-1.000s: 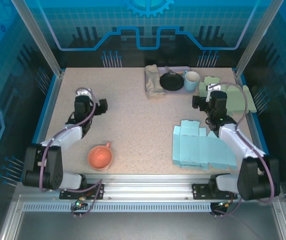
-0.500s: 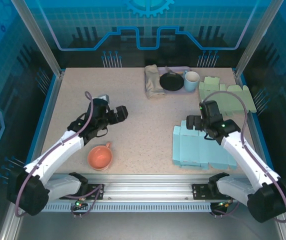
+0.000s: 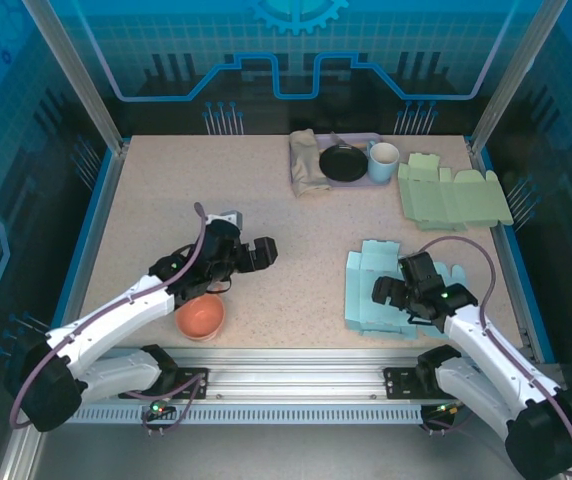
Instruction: Fold the paper box
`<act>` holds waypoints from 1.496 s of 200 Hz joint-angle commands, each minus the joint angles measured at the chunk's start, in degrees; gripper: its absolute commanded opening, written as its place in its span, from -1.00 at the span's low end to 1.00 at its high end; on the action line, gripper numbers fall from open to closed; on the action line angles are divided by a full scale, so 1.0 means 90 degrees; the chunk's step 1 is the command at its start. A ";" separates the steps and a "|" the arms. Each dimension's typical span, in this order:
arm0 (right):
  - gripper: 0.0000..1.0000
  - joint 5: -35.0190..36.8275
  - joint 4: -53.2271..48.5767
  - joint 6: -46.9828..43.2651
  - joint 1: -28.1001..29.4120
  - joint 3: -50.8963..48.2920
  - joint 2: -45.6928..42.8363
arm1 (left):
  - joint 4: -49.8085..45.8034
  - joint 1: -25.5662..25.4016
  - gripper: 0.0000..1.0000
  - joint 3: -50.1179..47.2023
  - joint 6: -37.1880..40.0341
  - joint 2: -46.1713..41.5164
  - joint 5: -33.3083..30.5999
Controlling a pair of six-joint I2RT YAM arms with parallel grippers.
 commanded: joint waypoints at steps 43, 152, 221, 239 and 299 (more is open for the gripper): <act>1.00 -0.0220 0.0576 0.0808 0.0647 -0.0280 0.0532 | -0.0011 -0.0193 0.98 0.0060 -0.0190 0.0343 -0.0352; 1.00 -0.0087 0.1904 0.2138 0.2112 0.0098 0.2219 | -0.0032 -0.0201 0.98 -0.0030 -0.0007 0.0425 -0.0829; 1.00 -0.0007 0.2105 0.2212 0.2418 0.1124 0.3268 | 0.0153 -0.0204 0.98 -0.0183 0.0257 0.0455 -0.1020; 1.00 0.0030 0.1984 0.2108 0.2468 0.1400 0.3443 | 0.0111 -0.0192 0.98 -0.0125 0.0389 0.0522 -0.1071; 1.00 0.0587 0.0782 0.1389 0.2476 0.2109 0.3278 | 0.0026 -0.0194 0.98 -0.0132 0.0371 0.0462 -0.0997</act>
